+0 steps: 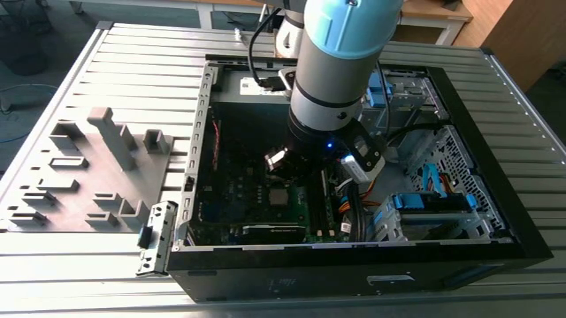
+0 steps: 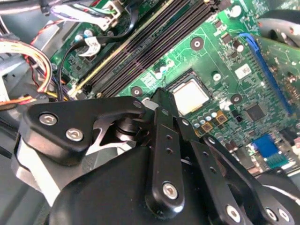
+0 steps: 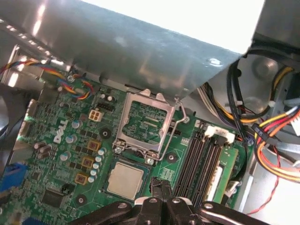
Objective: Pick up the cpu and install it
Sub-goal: 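Close the cpu cover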
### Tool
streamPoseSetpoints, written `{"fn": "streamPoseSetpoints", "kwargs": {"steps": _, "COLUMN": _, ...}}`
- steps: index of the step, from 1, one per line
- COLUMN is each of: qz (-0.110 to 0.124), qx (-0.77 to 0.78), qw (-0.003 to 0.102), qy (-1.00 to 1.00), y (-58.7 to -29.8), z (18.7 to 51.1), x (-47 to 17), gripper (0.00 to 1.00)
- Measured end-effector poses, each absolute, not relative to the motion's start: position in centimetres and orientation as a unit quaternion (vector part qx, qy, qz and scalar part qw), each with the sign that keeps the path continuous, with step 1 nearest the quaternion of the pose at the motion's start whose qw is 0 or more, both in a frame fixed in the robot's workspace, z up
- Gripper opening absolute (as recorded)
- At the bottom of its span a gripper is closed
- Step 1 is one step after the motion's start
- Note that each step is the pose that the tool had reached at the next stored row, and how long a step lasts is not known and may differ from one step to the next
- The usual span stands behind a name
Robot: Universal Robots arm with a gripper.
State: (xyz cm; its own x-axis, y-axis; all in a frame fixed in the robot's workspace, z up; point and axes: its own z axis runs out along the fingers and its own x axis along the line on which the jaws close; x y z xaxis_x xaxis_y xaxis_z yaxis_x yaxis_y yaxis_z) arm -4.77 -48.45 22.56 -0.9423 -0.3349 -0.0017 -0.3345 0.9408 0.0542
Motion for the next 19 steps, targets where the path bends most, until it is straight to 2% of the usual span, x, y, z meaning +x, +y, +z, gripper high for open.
{"fn": "streamPoseSetpoints", "kwargs": {"steps": 19, "qz": -0.027, "qx": 0.174, "qw": 0.004, "qy": -0.984, "y": -48.45, "z": 22.56, "x": -4.77, "gripper": 0.11}}
